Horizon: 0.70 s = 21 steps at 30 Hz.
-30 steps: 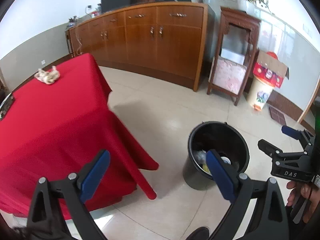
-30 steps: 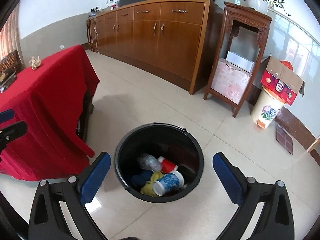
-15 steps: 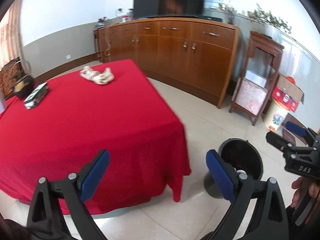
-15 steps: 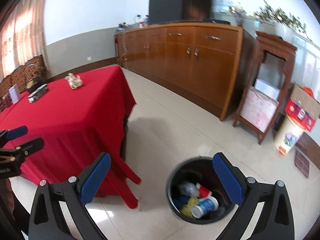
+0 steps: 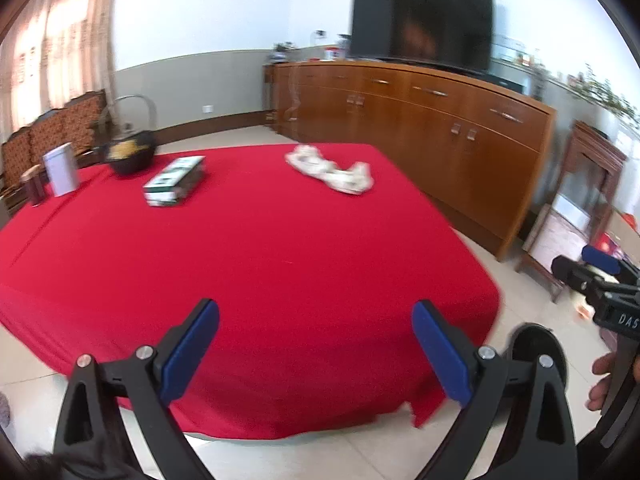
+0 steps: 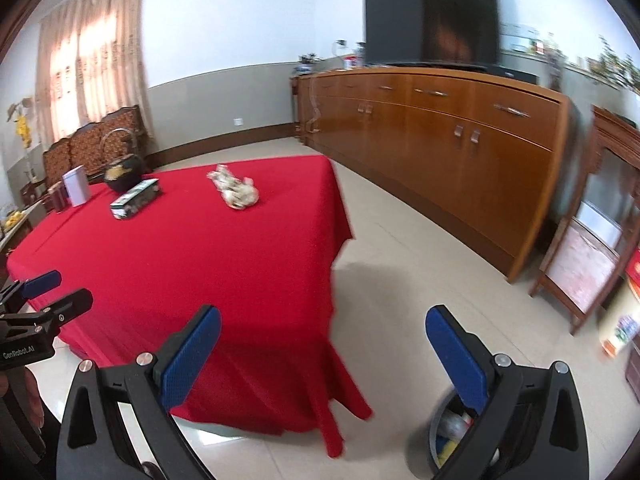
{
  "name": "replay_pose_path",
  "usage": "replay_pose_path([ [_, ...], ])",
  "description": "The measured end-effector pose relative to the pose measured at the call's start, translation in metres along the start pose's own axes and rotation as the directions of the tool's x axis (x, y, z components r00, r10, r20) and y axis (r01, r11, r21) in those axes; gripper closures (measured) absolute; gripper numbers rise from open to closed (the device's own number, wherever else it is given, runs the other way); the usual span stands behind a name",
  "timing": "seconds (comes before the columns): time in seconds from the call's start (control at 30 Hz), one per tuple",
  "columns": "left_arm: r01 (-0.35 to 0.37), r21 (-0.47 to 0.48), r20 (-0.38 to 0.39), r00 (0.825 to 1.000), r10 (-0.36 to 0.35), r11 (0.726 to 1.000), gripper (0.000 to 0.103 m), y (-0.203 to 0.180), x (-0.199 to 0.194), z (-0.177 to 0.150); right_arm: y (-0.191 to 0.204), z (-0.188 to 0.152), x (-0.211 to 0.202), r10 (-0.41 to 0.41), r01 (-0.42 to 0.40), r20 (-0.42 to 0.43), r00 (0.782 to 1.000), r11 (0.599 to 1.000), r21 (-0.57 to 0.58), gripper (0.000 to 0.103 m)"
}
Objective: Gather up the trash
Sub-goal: 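Move both tools back toward the red table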
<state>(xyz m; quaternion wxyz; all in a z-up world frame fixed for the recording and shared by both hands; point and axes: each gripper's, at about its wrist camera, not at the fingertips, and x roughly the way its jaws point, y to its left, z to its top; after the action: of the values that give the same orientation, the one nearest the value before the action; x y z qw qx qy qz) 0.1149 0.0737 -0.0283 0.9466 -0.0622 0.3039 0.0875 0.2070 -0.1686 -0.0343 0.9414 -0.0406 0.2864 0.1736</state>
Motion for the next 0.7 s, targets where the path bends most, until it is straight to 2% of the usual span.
replay_pose_path([
  [0.13, -0.058, -0.037, 0.014, 0.998, 0.059, 0.998, 0.005, 0.039, 0.003, 0.009, 0.037, 0.02, 0.03, 0.049, -0.052, -0.069, 0.996, 0.997, -0.052, 0.0],
  [0.43, -0.163, -0.045, 0.005, 0.987, 0.164, 0.986, 0.005, 0.107, 0.04, 0.042, 0.119, 0.065, 0.094, 0.108, -0.125, -0.092, 0.99, 0.969, -0.212, 0.0],
  [0.57, -0.177, -0.048, -0.003, 0.984, 0.177, 0.983, 0.006, 0.128, 0.067, 0.062, 0.144, 0.092, 0.141, 0.104, -0.135, -0.128, 0.986, 0.952, -0.274, 0.0],
  [0.7, -0.178, -0.058, -0.033, 0.984, 0.177, 0.982, 0.006, 0.144, 0.101, 0.079, 0.153, 0.116, 0.185, 0.099, -0.143, -0.16, 0.982, 0.946, -0.291, 0.0],
])
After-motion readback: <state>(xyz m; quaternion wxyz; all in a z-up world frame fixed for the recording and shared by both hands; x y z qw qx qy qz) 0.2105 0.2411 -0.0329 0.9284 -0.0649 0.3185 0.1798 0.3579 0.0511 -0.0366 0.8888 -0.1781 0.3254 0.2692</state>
